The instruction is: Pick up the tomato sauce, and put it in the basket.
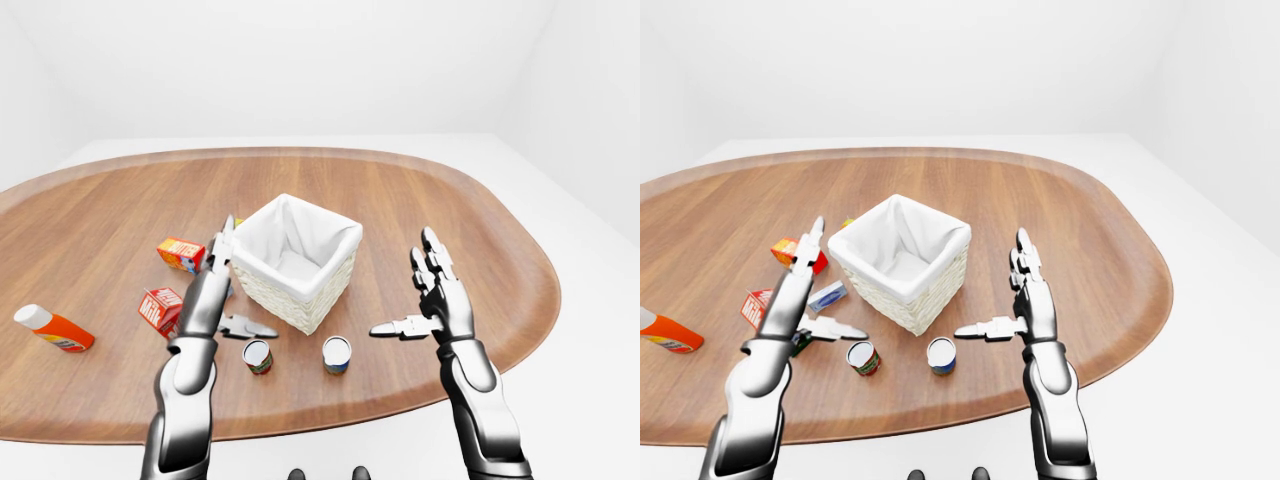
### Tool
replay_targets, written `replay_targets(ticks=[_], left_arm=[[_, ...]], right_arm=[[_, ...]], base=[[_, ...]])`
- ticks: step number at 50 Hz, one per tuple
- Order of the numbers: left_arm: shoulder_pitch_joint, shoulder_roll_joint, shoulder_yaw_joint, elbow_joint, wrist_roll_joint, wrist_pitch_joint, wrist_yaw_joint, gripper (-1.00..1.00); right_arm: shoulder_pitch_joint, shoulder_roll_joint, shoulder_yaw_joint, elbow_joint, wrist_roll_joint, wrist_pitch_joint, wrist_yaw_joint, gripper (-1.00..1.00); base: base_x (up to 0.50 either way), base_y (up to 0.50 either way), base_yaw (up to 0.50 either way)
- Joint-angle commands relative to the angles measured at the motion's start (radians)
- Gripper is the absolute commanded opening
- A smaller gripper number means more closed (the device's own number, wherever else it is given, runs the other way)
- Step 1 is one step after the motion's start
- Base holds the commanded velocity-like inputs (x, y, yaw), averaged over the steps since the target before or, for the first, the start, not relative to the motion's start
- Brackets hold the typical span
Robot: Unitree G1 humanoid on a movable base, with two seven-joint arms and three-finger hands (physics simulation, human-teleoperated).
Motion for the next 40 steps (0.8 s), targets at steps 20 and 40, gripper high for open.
replay_targets(ticks=[20,40], left_arm=[[0.018,0.002,-0.007,0.027,0.117,0.000,-0.004,1.00],[0.028,0.001,-0.004,0.011,0.155,0.000,-0.041,1.00]], right_arm=[[0.000,0.000,0.001,0.003,-0.003,0.000,-0.003,1.00],[-0.005,-0.001,0.000,0.020,-0.006,0.000,-0.003,1.00]], base=[[0.00,0.00,0.00],[0.00,0.00,0.00]])
